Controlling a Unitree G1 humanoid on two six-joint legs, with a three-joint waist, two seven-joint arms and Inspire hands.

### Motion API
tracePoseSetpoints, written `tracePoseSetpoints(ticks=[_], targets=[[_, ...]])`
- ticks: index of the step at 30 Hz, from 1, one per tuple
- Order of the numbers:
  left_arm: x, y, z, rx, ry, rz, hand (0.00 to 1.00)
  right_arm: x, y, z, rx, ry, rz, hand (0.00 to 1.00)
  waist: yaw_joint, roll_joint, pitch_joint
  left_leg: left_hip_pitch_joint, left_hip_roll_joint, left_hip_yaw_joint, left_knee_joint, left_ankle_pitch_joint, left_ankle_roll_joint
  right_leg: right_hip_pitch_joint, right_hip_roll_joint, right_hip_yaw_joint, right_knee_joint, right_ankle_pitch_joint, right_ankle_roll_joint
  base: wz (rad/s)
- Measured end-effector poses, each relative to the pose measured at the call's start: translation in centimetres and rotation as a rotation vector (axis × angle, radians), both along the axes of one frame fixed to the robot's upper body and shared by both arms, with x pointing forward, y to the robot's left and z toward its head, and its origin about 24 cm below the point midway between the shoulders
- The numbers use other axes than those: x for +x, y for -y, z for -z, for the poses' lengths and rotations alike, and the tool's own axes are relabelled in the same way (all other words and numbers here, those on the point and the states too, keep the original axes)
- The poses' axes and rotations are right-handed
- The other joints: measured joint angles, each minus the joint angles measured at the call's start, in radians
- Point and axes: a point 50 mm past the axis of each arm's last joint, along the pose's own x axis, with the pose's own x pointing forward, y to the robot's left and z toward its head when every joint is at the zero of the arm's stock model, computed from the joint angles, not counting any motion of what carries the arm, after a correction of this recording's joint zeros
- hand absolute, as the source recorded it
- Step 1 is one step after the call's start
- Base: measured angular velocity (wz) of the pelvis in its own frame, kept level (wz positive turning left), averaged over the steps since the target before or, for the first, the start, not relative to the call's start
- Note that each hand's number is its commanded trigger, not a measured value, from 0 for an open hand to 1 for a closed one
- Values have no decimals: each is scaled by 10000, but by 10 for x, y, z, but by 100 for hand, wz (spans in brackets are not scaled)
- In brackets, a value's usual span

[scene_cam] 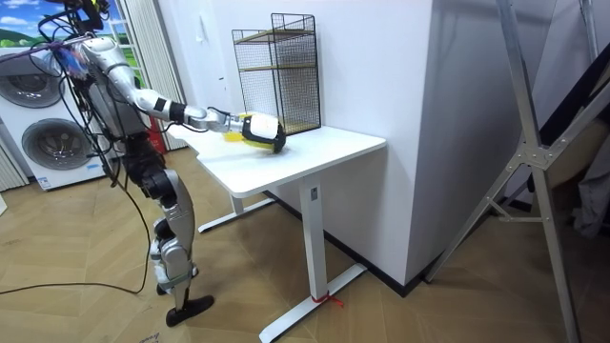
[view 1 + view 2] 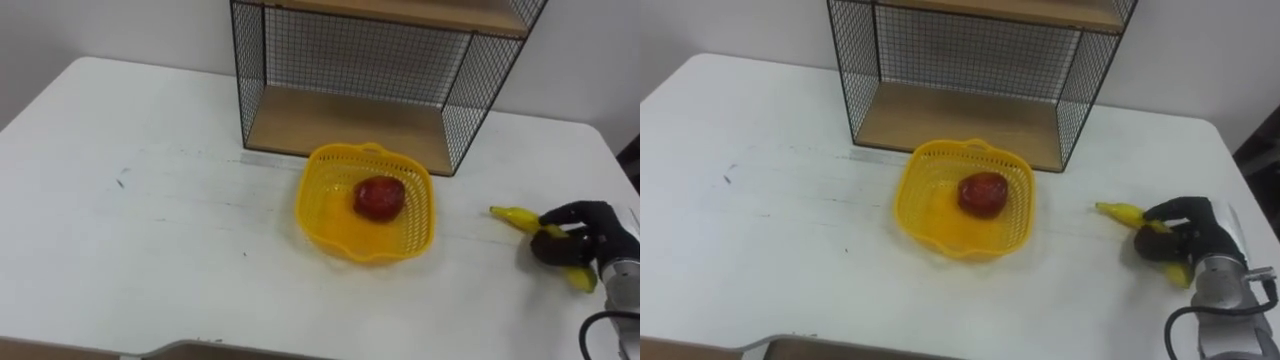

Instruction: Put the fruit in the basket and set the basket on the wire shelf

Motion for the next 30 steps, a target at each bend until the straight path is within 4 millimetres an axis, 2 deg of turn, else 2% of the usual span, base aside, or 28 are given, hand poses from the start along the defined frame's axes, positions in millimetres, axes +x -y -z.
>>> tracePoseSetpoints(ticks=[4, 8, 16, 17, 21, 23, 26, 27, 30], targets=[[2, -1, 0, 19, 56, 14, 0, 1, -2, 0, -106, 2, -93, 100, 24, -99, 49, -9, -10, 3, -57, 0, 0, -31, -5, 25, -57, -5, -4, -1], [5, -1, 0, 26, 136, 33, 0, 0, -4, 1, -206, 26, -138, 100, 40, -203, 36, -35, -22, 45, -61, -2, -1, -47, -7, 63, -121, -4, -2, -3], [11, 1, 1, 4, 141, 228, 0, 5, -22, -9, 414, 769, -345, 100, 136, -74, 22, 0, 37, 330, -154, -1, -1, -251, 40, 385, 100, 11, -21, -15], [12, 2, 1, -27, 172, 240, 0, 6, -26, -10, 787, 943, -361, 100, 171, -57, 24, 90, 61, 518, -209, -1, -1, -268, 45, 466, 174, 10, -21, -23], [17, 3, 1, -51, 312, 289, 0, 4, -55, -7, 3216, 1906, -472, 100, 177, 77, 56, 113, 65, 595, -213, -3, -2, -273, 31, 573, 216, 12, -19, -10], [18, 6, 2, -137, 352, 286, 0, 3, -70, -8, 4347, 2269, -714, 100, 164, 133, 19, 24, 63, 613, -213, -4, -2, -406, 15, 566, 242, 17, -10, 0], [16, 14, 4, -348, 385, 255, 0, 7, -89, -12, 6095, 2892, -906, 100, 167, 384, 82, -69, 27, 593, -224, -4, 4, -418, -5, 556, 217, 59, 45, 6], [15, 15, 5, -387, 380, 233, 0, 8, -94, -12, 6646, 3029, -926, 100, 150, 433, 54, -73, 16, 592, -224, -3, 5, -417, -18, 557, 200, 62, 52, 7], [9, 16, 5, -407, 238, 170, 0, 12, -103, -19, 8100, 3616, -1135, 100, 194, 439, 41, -96, 21, 581, -208, -1, 8, -403, -14, 542, 171, 61, 54, 6]])
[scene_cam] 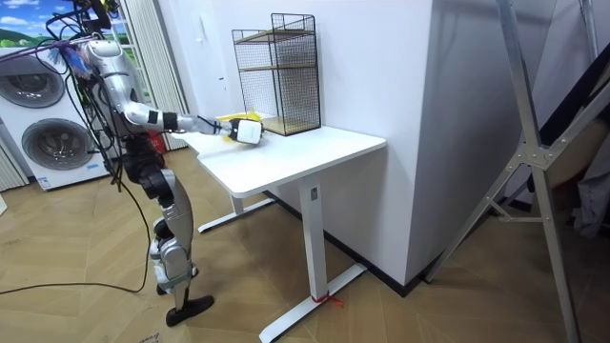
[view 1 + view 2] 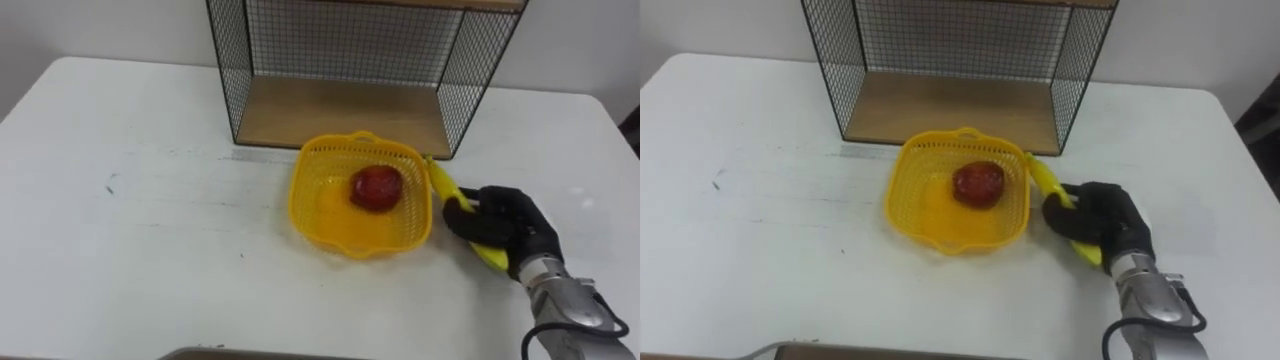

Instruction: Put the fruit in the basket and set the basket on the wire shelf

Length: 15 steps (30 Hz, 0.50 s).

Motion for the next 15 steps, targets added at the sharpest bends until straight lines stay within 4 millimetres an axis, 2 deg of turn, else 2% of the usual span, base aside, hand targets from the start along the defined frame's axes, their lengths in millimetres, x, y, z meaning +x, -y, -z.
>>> tracePoseSetpoints(ticks=[5, 15], targets=[[-10, 4, 1, -98, -246, -87, 0, 3, -6, -10, 1167, 643, -435, 100, -10, -41, -31, -106, -2, -52, 46, 0, 0, -21, -1, -110, -7, 0, -1, 3], [-8, 6, 2, -199, -226, -84, 0, 11, -19, -43, 1487, 2221, -1823, 100, -3, -27, -32, -83, 3, -60, 59, 0, 0, 16, -2, -159, 5, 1, -3, 1]])
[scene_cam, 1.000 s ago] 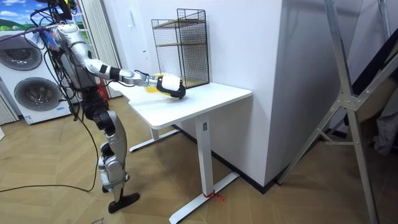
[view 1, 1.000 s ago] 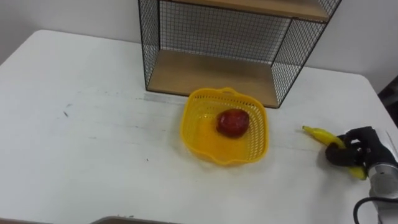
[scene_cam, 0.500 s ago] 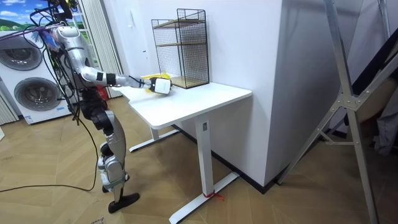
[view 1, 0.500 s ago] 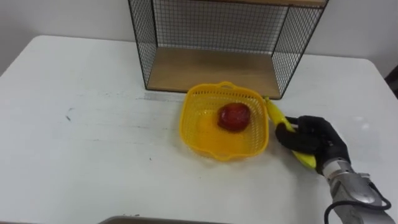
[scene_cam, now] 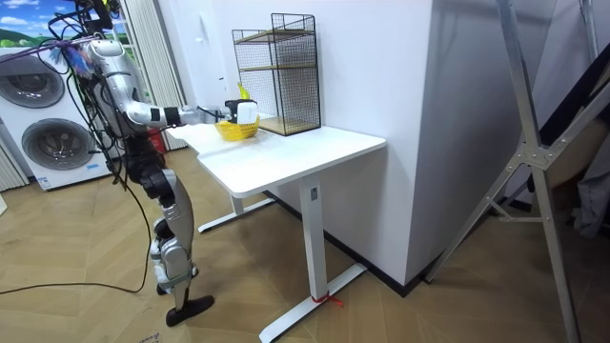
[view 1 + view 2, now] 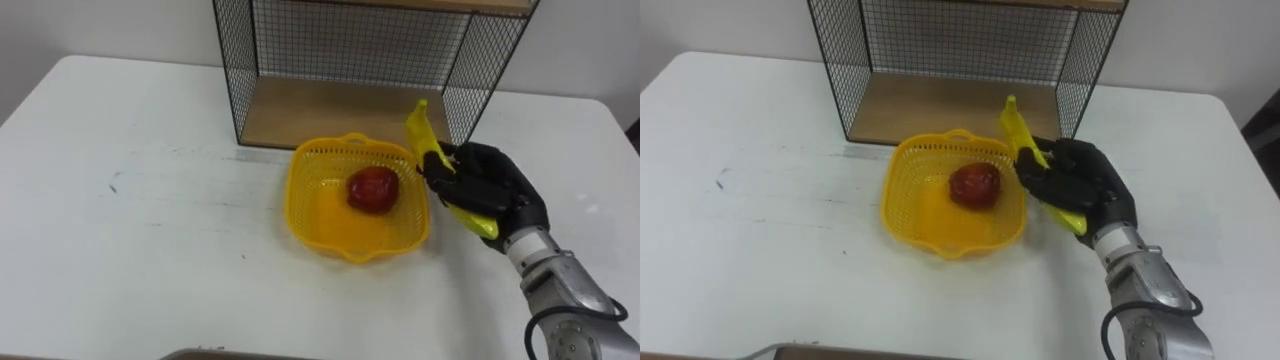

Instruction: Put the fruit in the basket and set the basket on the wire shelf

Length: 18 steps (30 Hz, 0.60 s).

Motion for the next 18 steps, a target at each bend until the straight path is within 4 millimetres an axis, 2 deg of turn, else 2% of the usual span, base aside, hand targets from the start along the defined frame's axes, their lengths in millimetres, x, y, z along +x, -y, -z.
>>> tracePoseSetpoints(ticks=[10, 13, 17, 18], targets=[[-4, 0, 0, 23, -187, -56, 0, 1, -2, -6, 265, 282, -202, 100, 13, -125, 23, 1, -5, -28, 6, 1, 1, 9, -3, -49, -21, -1, 0, 0], [-1, -1, 0, 69, -101, -36, 0, 5, -4, -13, 142, 584, -295, 100, 23, -151, 25, -61, -5, -39, 3, 1, 2, -112, 1, -42, -19, -2, -1, -1], [0, 0, 0, 71, -43, -13, 0, 8, -9, -28, -1275, 1145, -476, 100, 52, -210, 29, -55, -4, 8, -53, 2, 2, -161, 12, 31, -14, -1, -1, -4], [2, -1, 0, 85, 5, -2, 0, 8, -10, -29, -1679, 1216, -493, 74, 54, -241, 43, -60, -3, 9, -55, 2, 2, -171, 17, 53, -16, -1, -1, -4]])
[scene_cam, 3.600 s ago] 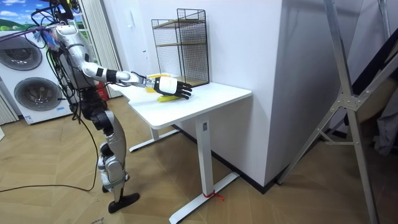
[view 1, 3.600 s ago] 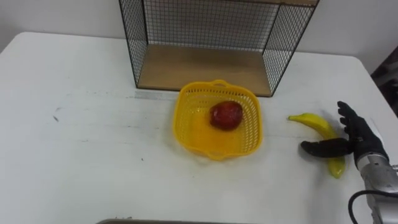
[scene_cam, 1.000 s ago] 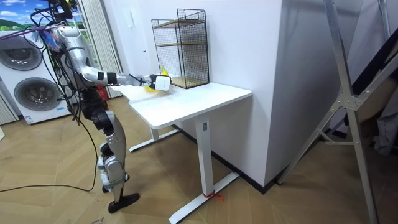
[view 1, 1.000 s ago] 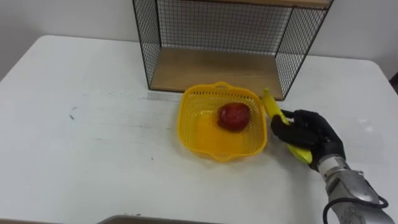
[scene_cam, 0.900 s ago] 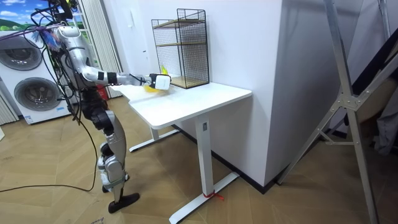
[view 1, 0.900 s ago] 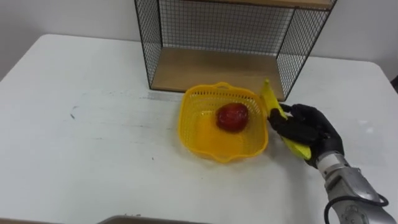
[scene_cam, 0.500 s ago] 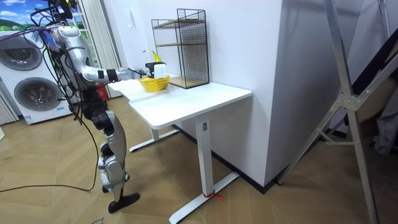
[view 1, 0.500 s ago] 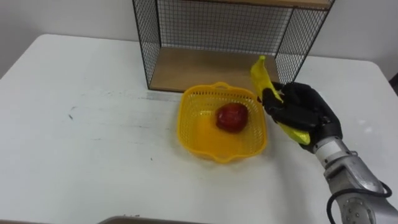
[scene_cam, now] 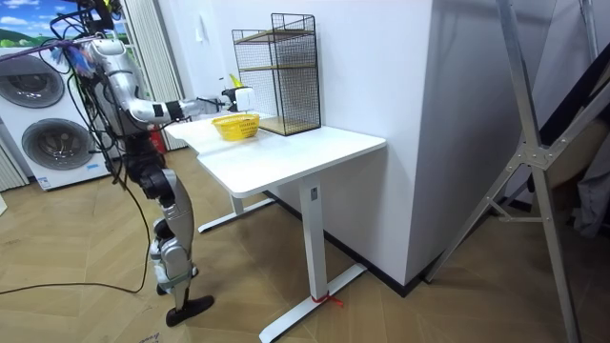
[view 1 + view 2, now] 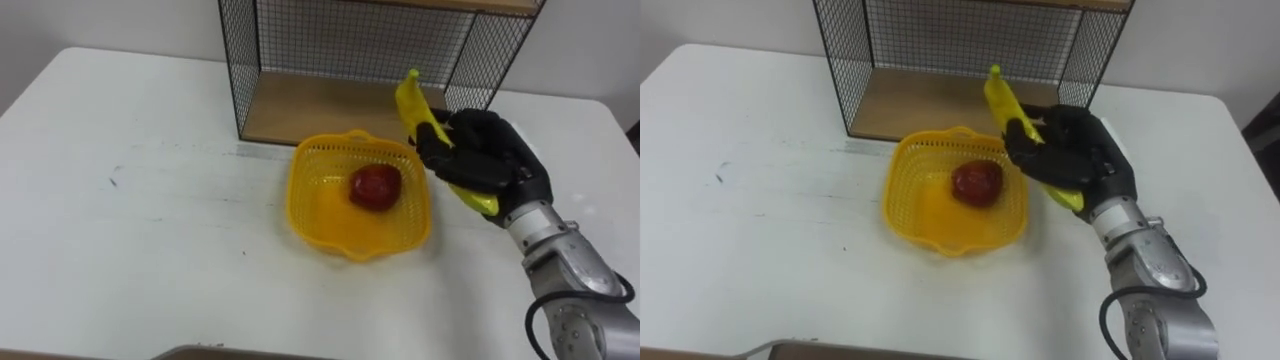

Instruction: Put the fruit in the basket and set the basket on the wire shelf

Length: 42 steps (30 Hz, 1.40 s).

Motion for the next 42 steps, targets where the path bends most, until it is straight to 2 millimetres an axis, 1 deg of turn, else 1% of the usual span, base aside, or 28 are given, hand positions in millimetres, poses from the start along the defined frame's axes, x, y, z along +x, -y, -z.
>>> tracePoseSetpoints(ticks=[1, 2, 4, 5, 6, 7, 9, 11, 13, 15, 18, 22, 23, 24, 26, 28, 30, 32, 34, 36, 37, 38, 39, 40, 41, 42], targets=[[1, 0, 0, 6, 33, 11, 0, 0, 0, -1, -214, 35, 8, 71, 8, -10, 1, 0, 0, 2, 0, 0, 0, -2, 0, 11, -1, 0, 0, -4], [4, 0, 0, 9, 95, 33, 0, 0, -2, -2, -646, 102, -7, 63, 37, -28, 1, -2, 1, 21, -4, 0, 0, -21, 1, 38, -2, 0, 0, -7], [7, -1, 0, -3, 172, 60, 0, 1, -7, -5, -1373, 229, -99, 51, 62, -42, -6, -13, 2, 41, -5, 0, -1, -62, 4, 89, -1, 0, 0, -8], [9, -1, -1, -16, 237, 87, 0, 1, -11, -7, -1819, 346, -224, 44, 66, -52, -17, -48, 2, 24, -4, 0, -1, -100, 8, 111, 7, 0, 0, -4], [11, -2, -1, -1, 303, 115, 0, 1, -14, -8, -2158, 444, -343, 25, 47, -69, -31, -75, 2, -1, -4, 0, -1, -125, 11, 115, 19, 1, 0, -3], [12, -3, -1, 13, 324, 124, 0, 1, -15, -8, -2249, 455, -389, 1, 46, -81, -39, -78, 2, -2, -5, 0, -1, -128, 12, 119, 22, 1, 0, 0], [12, -4, -1, 72, 341, 136, 0, 1, -19, -7, -2648, 443, -507, 0, 48, -123, -67, -81, 2, -14, -5, -1, -1, -129, 10, 116, 43, 3, 0, 0], [12, -4, -2, 73, 351, 137, 0, 1, -19, -8, -2721, 482, -511, 0, 75, -124, -66, -87, 3, -20, -4, -1, -1, -115, 8, 96, 51, 6, -2, 0], [11, -4, -1, 41, 352, 128, 0, 2, -20, -9, -2851, 546, -520, 0, 84, -87, -37, -64, 5, -19, 1, -1, -1, -57, 8, 61, 52, 11, -5, 4], [11, -3, -1, -5, 340, 193, 0, 4, -22, -11, -2856, 639, -591, 0, 64, -16, 20, -19, 11, -31, 5, -1, -1, 6, 12, 23, 45, 11, -7, 5], [13, -2, -1, -41, 355, 332, 0, 4, -22, -11, -2859, 636, -601, 0, 67, 45, 52, -59, 11, -84, 11, -2, -1, -3, 11, -35, 48, 11, -8, 6], [13, -2, -1, -33, 339, 341, 0, 4, -22, -11, -2866, 636, -599, 0, 65, 21, 37, -112, 6, -105, 35, -1, -1, -74, 10, -21, 26, 10, -9, 1], [12, -2, -1, -28, 334, 340, 0, 4, -22, -11, -2865, 641, -599, 0, 67, -5, 3, -150, 4, -105, 46, -1, -1, -125, 10, -20, 27, 9, -9, 0], [11, -2, -1, -30, 313, 325, 0, 4, -22, -12, -2871, 643, -597, 0, 68, -30, -14, -163, 5, -105, 54, -1, -1, -134, 10, -35, 27, 10, -9, 0], [10, -2, -1, -43, 294, 306, 0, 4, -22, -11, -2878, 642, -597, 0, 61, -41, -22, -163, 4, -119, 66, -1, -1, -121, 6, -58, 28, 12, -10, 0], [11, -1, -1, -78, 379, 121, 0, 4, -22, -11, -2866, 641, -599, 0, 44, -33, -18, -149, 8, -106, 65, -1, -1, -110, 6, -57, 38, 13, -11, 0], [12, 0, 0, -165, 420, -15, 0, 4, -22, -11, -2780, 608, -555, 0, 20, 17, 17, -156, 10, -129, 56, -1, -1, -57, 5, -89, 55, 16, -15, 0], [11, 1, 0, -261, 477, -393, 0, 4, -20, -8, -2676, 472, -425, 0, 12, 42, 34, -151, 13, -127, 59, -1, -1, -59, -3, -111, 53, 17, -17, 0], [3, 0, 1, -359, 416, -1201, 0, 5, -18, -8, -2728, 464, -365, 0, 31, 69, 49, -147, 21, -99, 58, -1, -1, -73, -9, -112, 60, 26, -25, -4], [-9, -3, 2, -497, 337, -2747, 0, 4, -16, -9, -2733, 455, -345, 0, 6, 75, 54, -142, 18, -173, 67, -1, -1, -15, -12, -193, 38, 28, -28, 7], [-12, -3, 1, -541, 397, -3290, 0, 4, -15, -9, -2682, 440, -327, 0, 13, 73, 52, -128, 14, -199, 70, -1, -1, 7, -17, -213, 37, 28, -28, 13], [-19, -5, 1, -596, 537, -4475, 0, 4, -13, -9, -2647, 424, -289, 0, 15, 71, 51, -110, 14, -256, 70, -1, -1, 38, -21, -254, 27, 28, -28, 10], [-27, -8, 0, -575, 690, -5707, 0, 4, -11, -9, -2540, 413, -185, 0, 21, 97, 67, -100, 16, -259, 69, -1, -1, 22, -19, -230, 25, 27, -28, 5], [-30, -10, -1, -578, 832, -6465, 0, 4, -9, -10, -2462, 406, -110, 0, 49, 134, 71, -96, 18, -259, 74, -1, -1, 17, -21, -198, 22, 27, -28, 0], [-36, -14, -2, -577, 1288, -8340, 0, 2, -3, -11, -2341, 359, 97, 0, 85, 125, 47, -73, 17, -258, 70, -2, -2, 15, -48, -170, 27, 26, -30, 0], [-40, -21, -5, -493, 1953, -10447, 0, -1, 4, -12, -2222, 326, 387, 0, 300, 210, 53, -47, 15, -254, 46, -2, -2, 28, -66, -158, 15, 24, -31, -3]])
